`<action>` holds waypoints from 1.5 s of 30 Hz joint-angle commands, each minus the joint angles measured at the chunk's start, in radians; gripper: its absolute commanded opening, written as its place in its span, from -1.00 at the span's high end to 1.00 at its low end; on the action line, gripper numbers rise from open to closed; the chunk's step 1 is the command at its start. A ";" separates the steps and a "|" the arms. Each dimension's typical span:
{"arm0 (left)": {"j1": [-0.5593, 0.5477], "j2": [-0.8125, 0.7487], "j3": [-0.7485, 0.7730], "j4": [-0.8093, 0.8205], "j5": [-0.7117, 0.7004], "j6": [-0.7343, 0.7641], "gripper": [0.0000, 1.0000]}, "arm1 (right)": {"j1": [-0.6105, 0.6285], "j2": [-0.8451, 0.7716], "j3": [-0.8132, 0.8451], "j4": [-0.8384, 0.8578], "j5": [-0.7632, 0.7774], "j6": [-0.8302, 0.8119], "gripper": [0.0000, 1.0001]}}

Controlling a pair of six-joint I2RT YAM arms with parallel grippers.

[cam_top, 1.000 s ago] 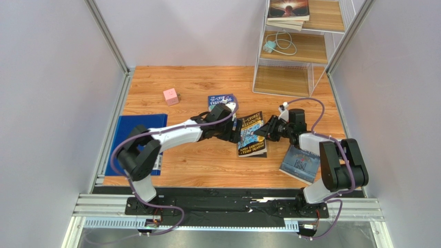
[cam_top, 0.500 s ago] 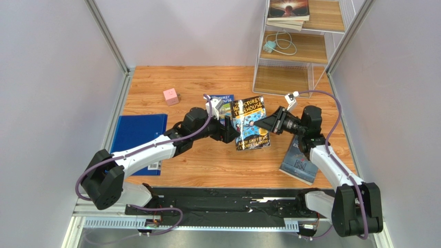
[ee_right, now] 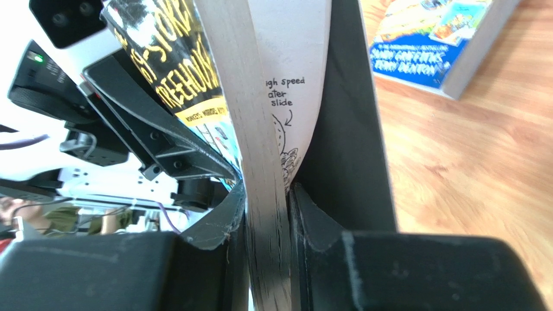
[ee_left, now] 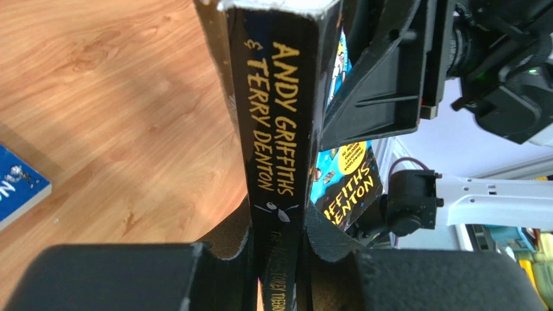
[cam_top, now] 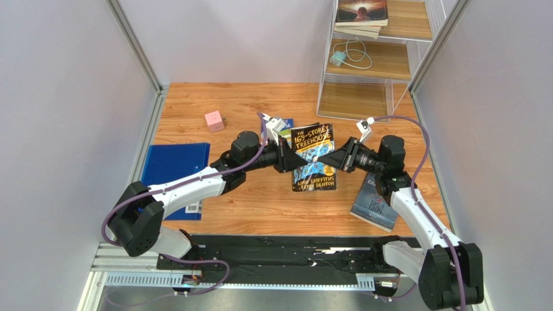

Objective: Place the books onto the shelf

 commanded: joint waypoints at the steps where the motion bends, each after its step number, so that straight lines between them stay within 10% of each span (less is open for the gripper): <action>1: -0.011 -0.064 0.082 -0.060 -0.064 0.079 1.00 | 0.019 -0.079 0.093 -0.337 0.152 -0.170 0.10; 5: 0.000 -0.106 0.131 -0.192 -0.089 0.133 1.00 | 0.019 -0.171 0.071 -0.368 0.217 -0.218 -1.00; 25: 0.041 -0.115 0.191 0.004 0.274 0.112 1.00 | 0.017 -0.255 -0.128 0.005 0.053 -0.124 -1.00; 36: 0.052 -0.078 0.185 0.095 0.236 0.079 1.00 | 0.017 -0.326 -0.335 0.430 0.080 0.190 -0.91; 45: 0.054 -0.025 0.200 0.153 0.235 0.041 1.00 | 0.020 -0.504 -0.378 0.438 0.191 0.224 -0.92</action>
